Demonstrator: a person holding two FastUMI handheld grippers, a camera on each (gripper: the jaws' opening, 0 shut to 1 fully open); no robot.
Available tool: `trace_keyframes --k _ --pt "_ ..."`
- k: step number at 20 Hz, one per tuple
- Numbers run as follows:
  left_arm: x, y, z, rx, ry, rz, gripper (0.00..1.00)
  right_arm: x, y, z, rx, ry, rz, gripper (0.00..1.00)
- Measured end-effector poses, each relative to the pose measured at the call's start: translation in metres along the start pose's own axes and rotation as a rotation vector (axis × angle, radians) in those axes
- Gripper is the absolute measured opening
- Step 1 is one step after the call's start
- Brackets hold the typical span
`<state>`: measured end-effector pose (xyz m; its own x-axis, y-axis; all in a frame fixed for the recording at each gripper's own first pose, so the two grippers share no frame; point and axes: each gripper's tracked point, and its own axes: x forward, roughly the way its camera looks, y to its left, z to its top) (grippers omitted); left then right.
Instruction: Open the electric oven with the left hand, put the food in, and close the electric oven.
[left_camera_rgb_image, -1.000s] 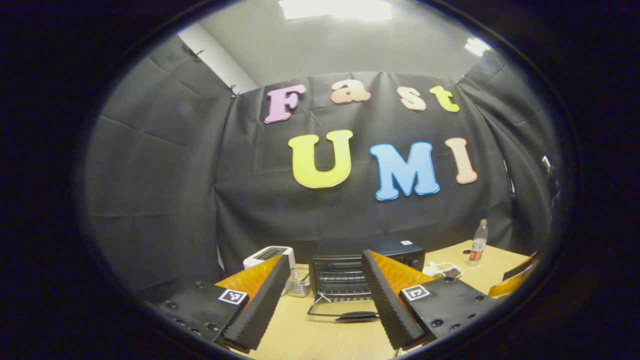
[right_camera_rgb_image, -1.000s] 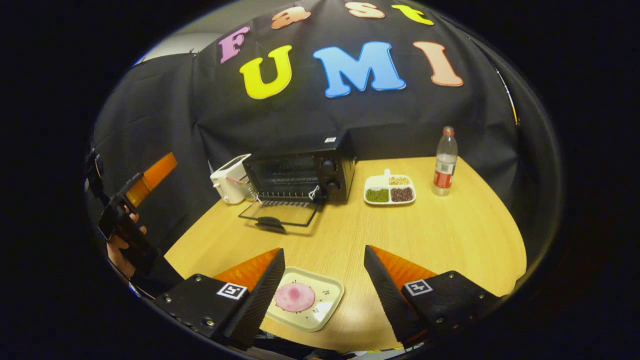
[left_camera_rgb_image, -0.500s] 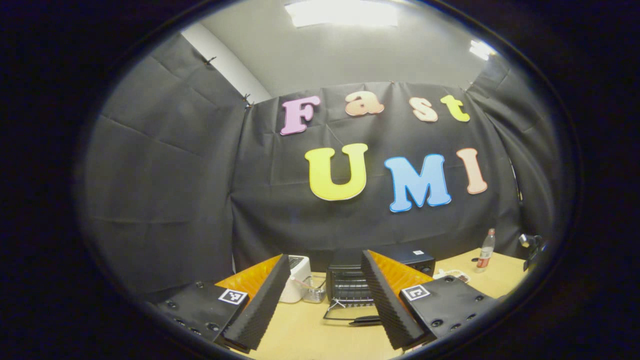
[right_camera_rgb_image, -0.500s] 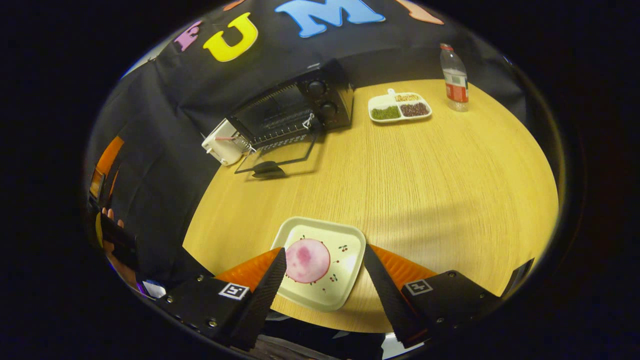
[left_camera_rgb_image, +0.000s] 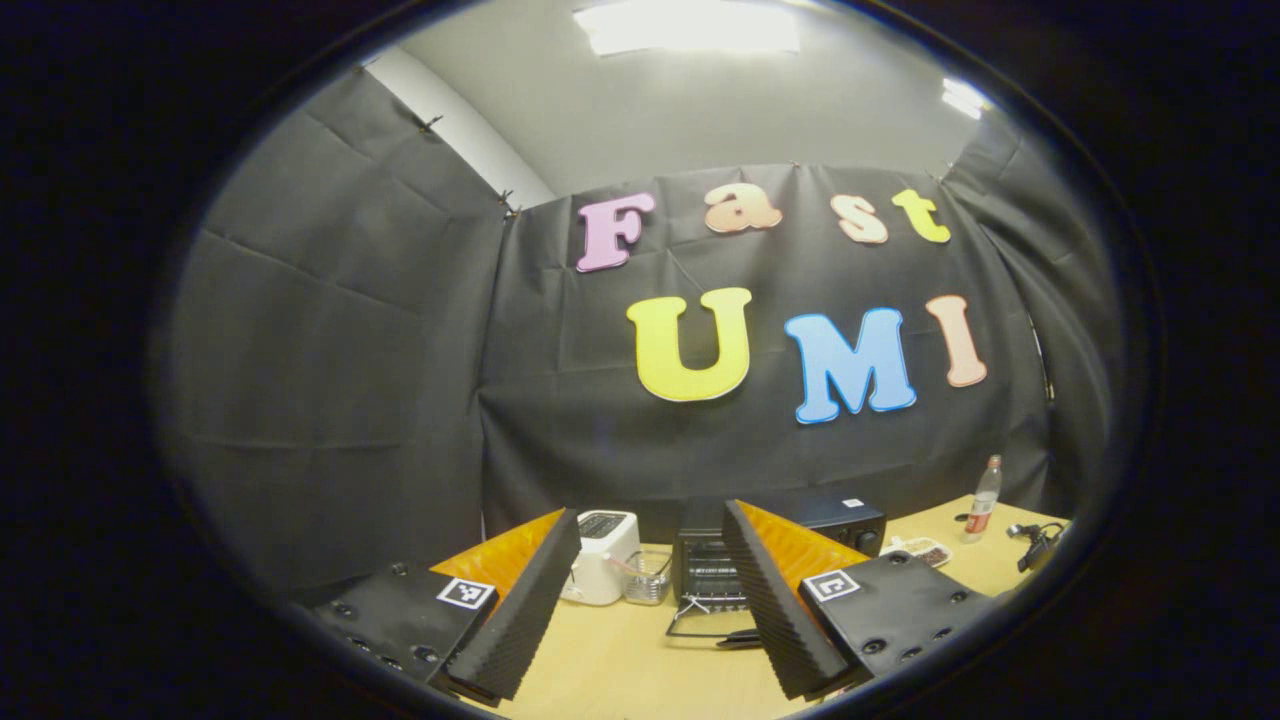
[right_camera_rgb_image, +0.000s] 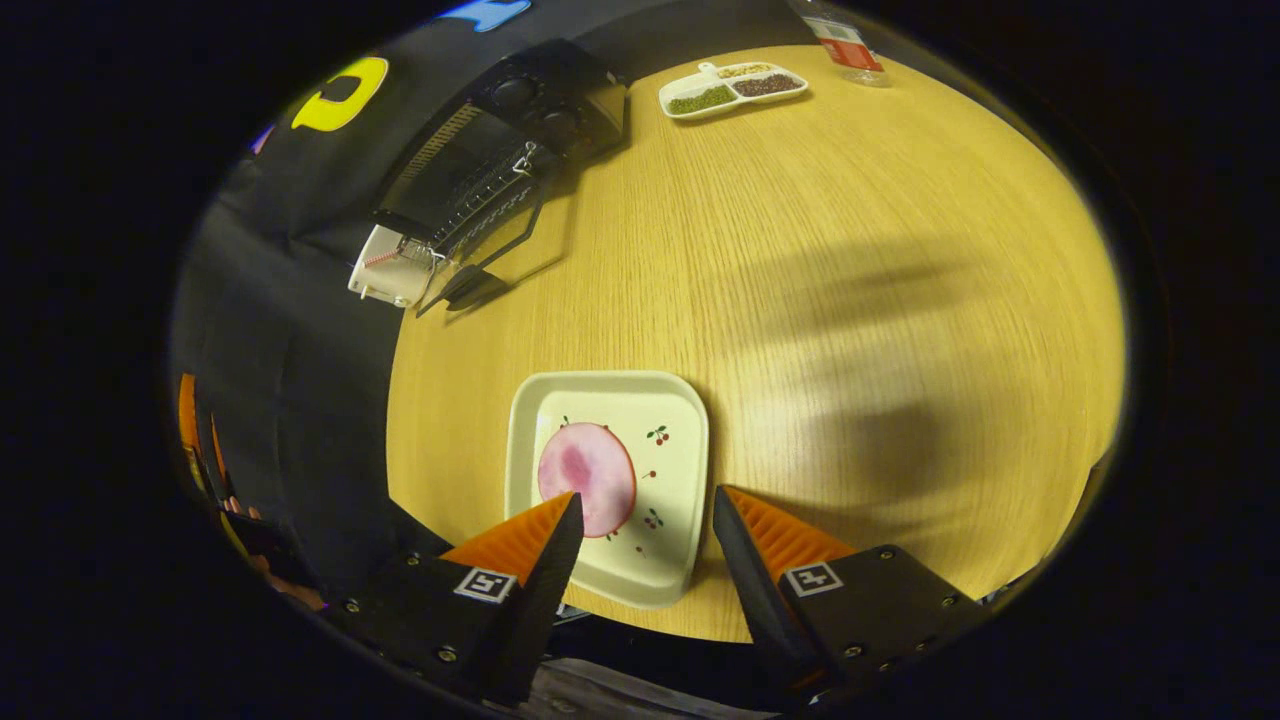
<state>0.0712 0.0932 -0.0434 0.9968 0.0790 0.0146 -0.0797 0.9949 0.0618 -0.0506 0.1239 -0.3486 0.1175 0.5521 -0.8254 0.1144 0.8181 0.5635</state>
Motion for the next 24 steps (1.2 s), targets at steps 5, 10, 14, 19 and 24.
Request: trace_keyframes --k 5,10,14,19,24 --pt "0.006 0.000 0.002 -0.007 -0.004 0.003 1.00 0.017 -0.024 -0.001 0.028 0.049 -0.071 0.13" --pt "0.011 -0.004 0.000 -0.003 0.000 -0.006 1.00 0.008 -0.025 -0.003 0.093 0.069 -0.008 0.03" --pt "0.014 -0.005 -0.001 -0.006 -0.005 -0.009 1.00 0.002 -0.023 0.000 0.087 0.031 0.022 0.00" --pt "0.019 -0.003 -0.002 -0.014 -0.008 -0.011 0.91 -0.011 0.001 0.011 0.167 -0.020 0.120 0.00" --pt "0.027 0.003 -0.009 -0.028 -0.002 -0.018 1.00 -0.018 0.035 0.037 0.252 -0.090 0.157 0.00"
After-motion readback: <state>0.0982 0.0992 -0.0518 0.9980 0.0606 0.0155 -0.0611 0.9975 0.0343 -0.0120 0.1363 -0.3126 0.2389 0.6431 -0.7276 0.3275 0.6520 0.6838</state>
